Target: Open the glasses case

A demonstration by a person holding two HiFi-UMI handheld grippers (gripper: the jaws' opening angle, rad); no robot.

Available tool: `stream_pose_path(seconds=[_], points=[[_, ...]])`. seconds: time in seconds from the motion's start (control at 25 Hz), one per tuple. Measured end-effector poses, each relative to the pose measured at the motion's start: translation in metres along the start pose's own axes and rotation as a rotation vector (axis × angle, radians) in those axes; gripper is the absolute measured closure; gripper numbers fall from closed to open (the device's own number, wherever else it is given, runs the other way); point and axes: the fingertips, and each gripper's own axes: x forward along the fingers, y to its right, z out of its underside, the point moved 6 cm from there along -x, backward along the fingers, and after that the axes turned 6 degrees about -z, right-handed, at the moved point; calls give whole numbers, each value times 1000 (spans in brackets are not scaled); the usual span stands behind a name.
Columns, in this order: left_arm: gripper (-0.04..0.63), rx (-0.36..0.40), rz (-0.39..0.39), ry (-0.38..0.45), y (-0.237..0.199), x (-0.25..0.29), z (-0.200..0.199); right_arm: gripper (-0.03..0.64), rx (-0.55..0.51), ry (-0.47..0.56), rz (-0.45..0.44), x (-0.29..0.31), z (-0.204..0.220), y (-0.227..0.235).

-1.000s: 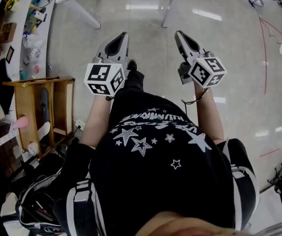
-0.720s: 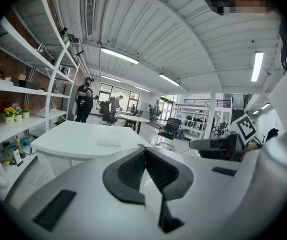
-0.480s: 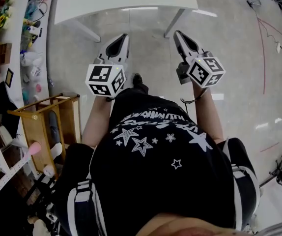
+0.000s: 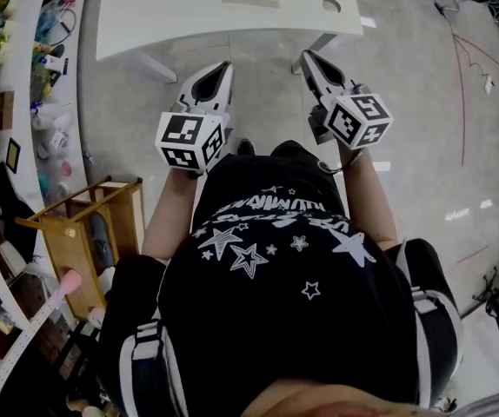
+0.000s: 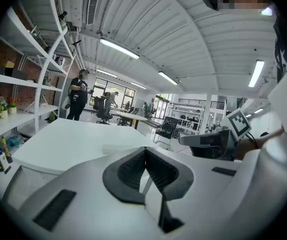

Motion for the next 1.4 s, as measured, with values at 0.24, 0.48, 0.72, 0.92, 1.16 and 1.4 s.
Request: stream_pose_path(seconds=[0.24,0.48,0.72,0.92,1.16,1.4], points=[[584,-19,2,-13,-13,30,-1,607,-32,-37,23,14,-4,23],[584,10,-3,0,-18,67,-10,607,-115,-49,34,45,-15,51],[584,74,-25,-22,-36,113,-11,607,-178,-81,3,94,-29,86],[584,62,-59,-81,-52,155,-1,607,-229,-109,0,120,-39,116],[584,84,-80,-137,-68,202,12,607,-289,-187,-18,152,-41,142],[584,87,-132,-248,-85,235,31,607,-300,-238,-45,176,-39,167]])
